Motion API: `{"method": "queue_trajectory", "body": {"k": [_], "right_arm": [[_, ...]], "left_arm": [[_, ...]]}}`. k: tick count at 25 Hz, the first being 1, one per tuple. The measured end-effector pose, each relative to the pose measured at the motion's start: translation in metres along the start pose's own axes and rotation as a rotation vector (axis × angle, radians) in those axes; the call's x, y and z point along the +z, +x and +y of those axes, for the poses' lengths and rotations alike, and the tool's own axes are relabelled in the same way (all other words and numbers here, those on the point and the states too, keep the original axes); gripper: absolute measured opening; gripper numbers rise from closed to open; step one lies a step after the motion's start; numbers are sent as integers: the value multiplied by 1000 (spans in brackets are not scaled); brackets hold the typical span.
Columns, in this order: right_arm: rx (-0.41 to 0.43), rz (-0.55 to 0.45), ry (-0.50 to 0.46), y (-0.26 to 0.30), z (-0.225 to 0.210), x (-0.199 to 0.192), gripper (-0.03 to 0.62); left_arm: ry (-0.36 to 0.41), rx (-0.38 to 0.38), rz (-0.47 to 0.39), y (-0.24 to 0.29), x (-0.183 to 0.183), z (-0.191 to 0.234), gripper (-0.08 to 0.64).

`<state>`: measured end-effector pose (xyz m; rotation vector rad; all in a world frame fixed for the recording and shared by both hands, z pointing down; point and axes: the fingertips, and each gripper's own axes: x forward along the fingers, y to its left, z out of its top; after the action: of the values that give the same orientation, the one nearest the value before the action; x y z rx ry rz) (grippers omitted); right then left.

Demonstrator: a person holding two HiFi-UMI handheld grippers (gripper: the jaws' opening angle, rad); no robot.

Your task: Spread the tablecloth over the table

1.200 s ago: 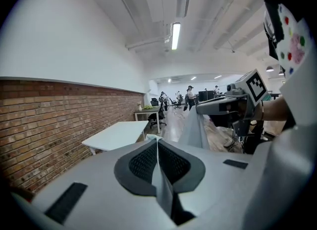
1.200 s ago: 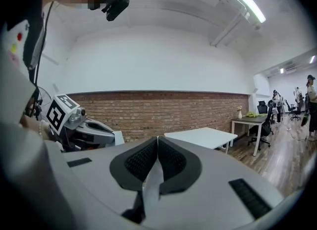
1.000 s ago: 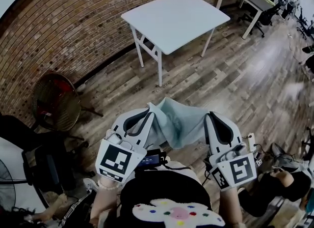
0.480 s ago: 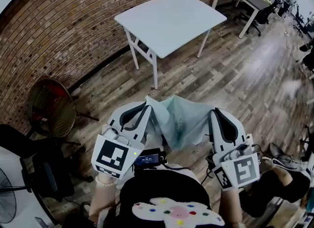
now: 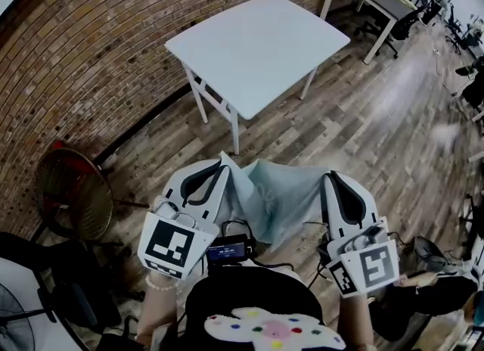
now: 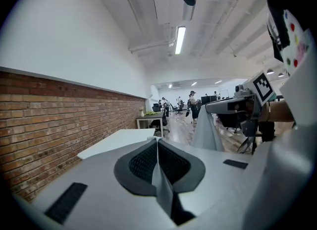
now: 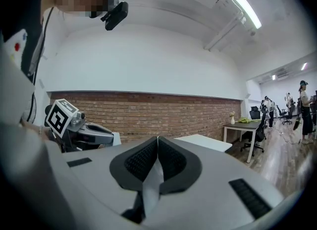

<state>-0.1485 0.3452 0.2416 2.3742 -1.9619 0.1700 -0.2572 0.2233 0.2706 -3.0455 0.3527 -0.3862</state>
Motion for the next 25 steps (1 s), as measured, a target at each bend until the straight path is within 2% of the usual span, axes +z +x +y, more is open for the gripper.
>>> {"method": "queue_trajectory", "body": {"k": [6, 13, 25], "right_arm": [[-17, 18, -4, 64, -20, 9, 35], [-32, 46, -5, 123, -36, 8, 35], [-37, 45, -27, 178, -34, 14, 35]], "left_arm": [[-12, -14, -9, 44, 12, 55, 15], [-20, -41, -13, 82, 16, 98, 15], [-25, -31, -39, 101, 20, 147, 15]]}}
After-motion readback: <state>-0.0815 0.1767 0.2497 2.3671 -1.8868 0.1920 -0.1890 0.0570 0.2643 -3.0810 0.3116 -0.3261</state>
